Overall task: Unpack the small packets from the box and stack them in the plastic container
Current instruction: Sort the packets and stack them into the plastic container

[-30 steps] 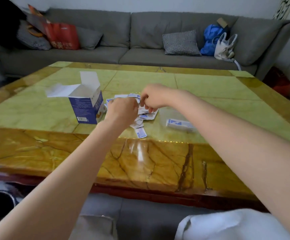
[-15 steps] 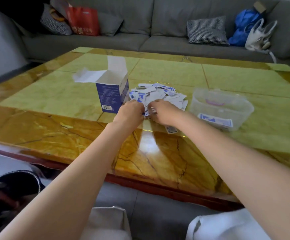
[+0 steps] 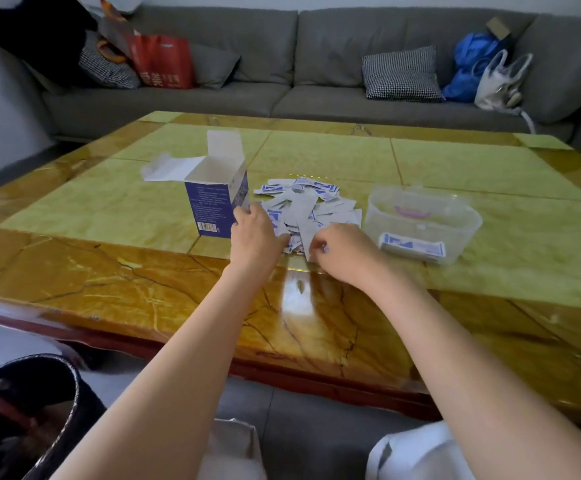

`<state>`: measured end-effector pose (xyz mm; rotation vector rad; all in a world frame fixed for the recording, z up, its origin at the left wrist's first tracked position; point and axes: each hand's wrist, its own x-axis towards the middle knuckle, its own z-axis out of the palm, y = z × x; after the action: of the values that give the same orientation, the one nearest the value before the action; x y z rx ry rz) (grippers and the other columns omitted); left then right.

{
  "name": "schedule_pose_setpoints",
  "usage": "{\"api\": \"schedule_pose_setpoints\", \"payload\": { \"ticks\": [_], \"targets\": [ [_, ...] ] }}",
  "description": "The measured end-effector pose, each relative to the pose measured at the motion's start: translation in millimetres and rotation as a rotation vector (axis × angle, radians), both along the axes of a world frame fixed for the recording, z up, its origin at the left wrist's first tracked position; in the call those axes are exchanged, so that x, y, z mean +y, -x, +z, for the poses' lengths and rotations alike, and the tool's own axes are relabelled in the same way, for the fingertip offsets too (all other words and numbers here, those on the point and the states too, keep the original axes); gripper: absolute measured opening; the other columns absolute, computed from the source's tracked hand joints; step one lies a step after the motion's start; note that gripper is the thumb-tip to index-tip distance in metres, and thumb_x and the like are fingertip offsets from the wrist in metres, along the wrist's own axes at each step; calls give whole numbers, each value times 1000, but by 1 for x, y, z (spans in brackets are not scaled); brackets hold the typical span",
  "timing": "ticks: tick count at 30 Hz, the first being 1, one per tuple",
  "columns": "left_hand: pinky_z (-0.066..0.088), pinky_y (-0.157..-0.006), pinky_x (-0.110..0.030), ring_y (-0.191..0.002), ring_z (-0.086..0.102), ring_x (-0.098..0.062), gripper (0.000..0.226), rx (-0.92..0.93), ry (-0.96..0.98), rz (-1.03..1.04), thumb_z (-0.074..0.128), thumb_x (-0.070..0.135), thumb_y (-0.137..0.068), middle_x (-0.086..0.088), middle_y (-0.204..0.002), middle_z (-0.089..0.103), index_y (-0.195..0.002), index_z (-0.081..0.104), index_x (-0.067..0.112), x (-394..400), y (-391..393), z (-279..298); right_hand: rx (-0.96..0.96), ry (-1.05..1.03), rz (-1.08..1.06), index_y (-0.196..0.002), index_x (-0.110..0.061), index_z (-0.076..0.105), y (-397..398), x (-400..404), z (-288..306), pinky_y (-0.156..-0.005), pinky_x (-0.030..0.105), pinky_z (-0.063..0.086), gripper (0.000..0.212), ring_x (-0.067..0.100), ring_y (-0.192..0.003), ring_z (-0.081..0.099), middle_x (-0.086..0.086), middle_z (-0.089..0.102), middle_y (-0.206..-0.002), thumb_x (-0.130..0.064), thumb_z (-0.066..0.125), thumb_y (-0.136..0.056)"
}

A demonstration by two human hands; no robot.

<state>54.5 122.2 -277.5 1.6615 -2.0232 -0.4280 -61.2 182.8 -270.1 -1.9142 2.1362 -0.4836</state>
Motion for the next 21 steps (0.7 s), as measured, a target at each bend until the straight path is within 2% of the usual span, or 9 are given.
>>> {"api": "schedule_pose_setpoints", "payload": {
  "ticks": [2,4,7,9,12,15,17,20,21],
  "targets": [
    [43,-97,-38,-115,49,-34,59,13,-52,22,68,22,-82,-19,-128,44,-127,37,0,-3,5,-2,-49,58,-18,-109,-11,66,4,3,3,-87,29,45,29,23,-102,59,8,64,-114,-11,43,-91],
    [45,-92,-35,-112,52,-29,52,84,-78,32,70,17,-80,-15,-123,53,-122,44,2,-6,9,-2,-72,37,-10,-118,-12,60,9,4,4,-88,27,40,31,22,-111,54,8,58,-122,-11,42,-92],
    [44,-76,-29,-92,55,-20,21,146,-92,5,69,13,-80,-8,-107,63,-98,58,10,-5,7,2,-41,-48,38,-120,-15,57,12,5,1,-90,29,37,31,24,-117,46,9,51,-125,-13,45,-92],
    [45,-78,-30,-90,55,-19,13,176,-119,-13,70,15,-79,-4,-99,63,-86,60,17,-4,3,5,-38,-64,42,-121,-15,57,13,4,2,-90,28,37,32,24,-118,46,9,51,-126,-12,44,-92],
    [43,-73,-27,-88,53,-16,12,268,-163,-55,71,16,-79,-1,-93,59,-87,63,17,-3,-6,9,-54,-62,26,-119,-13,58,13,6,5,-84,24,35,33,22,-116,49,7,54,-126,-8,41,-92],
    [40,-70,-24,-88,54,-14,8,298,-152,-138,70,17,-80,0,-93,62,-87,67,16,2,-16,13,-45,14,-20,-116,-11,60,10,6,7,-89,27,39,31,22,-114,52,8,59,-123,-10,40,-93],
    [45,-71,-24,-82,57,-13,6,332,-180,-238,71,19,-79,-1,-88,66,-84,69,18,6,-21,15,-224,109,-87,-113,-12,61,5,2,8,-87,27,44,26,20,-102,58,6,63,-114,-18,44,-95],
    [49,-80,-26,-74,62,-10,12,380,-248,-428,70,11,-79,4,-75,67,-77,67,22,14,-24,18,-783,107,-171,-116,-10,55,-8,-3,11,-83,37,54,30,20,-80,63,8,63,-102,-27,53,-92],
    [51,-83,-27,-74,64,-10,16,384,-255,-465,68,7,-79,5,-74,67,-76,67,22,15,-24,18,-860,109,-201,-120,-10,51,-11,-4,11,-84,38,54,34,22,-78,64,10,63,-101,-26,56,-91]
  ]
}}
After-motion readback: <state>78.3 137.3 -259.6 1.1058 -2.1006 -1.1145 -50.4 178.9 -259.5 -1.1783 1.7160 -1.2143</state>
